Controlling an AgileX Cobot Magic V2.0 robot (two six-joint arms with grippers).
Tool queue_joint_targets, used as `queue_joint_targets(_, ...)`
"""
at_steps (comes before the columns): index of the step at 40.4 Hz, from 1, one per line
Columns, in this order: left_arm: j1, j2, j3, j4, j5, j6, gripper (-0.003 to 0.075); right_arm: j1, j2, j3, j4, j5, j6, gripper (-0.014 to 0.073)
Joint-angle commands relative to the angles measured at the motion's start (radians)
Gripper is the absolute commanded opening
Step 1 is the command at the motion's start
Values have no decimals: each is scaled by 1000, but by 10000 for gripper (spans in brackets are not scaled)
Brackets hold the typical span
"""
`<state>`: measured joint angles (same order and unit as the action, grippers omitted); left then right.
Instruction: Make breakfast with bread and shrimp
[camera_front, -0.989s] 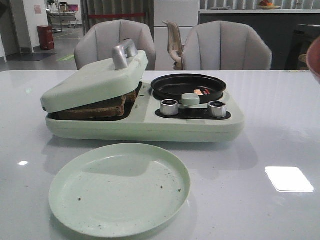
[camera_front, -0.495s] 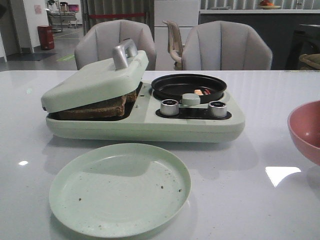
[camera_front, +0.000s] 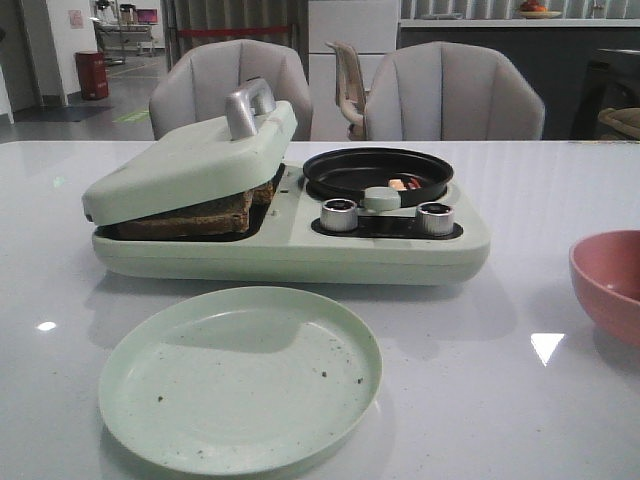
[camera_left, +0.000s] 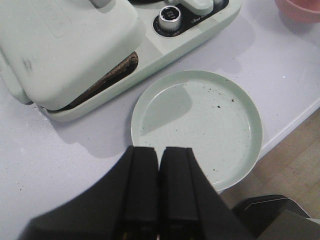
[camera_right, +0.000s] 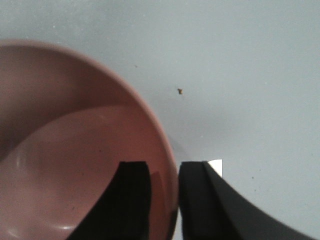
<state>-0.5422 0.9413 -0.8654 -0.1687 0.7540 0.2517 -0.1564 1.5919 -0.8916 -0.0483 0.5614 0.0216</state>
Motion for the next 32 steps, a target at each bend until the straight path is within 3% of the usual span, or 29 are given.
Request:
queue_joint_targets(1,-5,-14,-26,-17,-54,-5,100,-5,-41,-30,-5,-37,-5,406)
queue_joint_targets(13,-5,-14,-26,-17,-51,-5,100,30,-208,-36,0,-34,-5,412)
queue_joint_targets(27,-5,-14,-26,-17,-51,-5,100,251,-515,-27,4,72,-6,412)
queue_joint_targets(32,-5,-14,-26,-17,-51,-5,100,282,-602,9,32,101,-6,412)
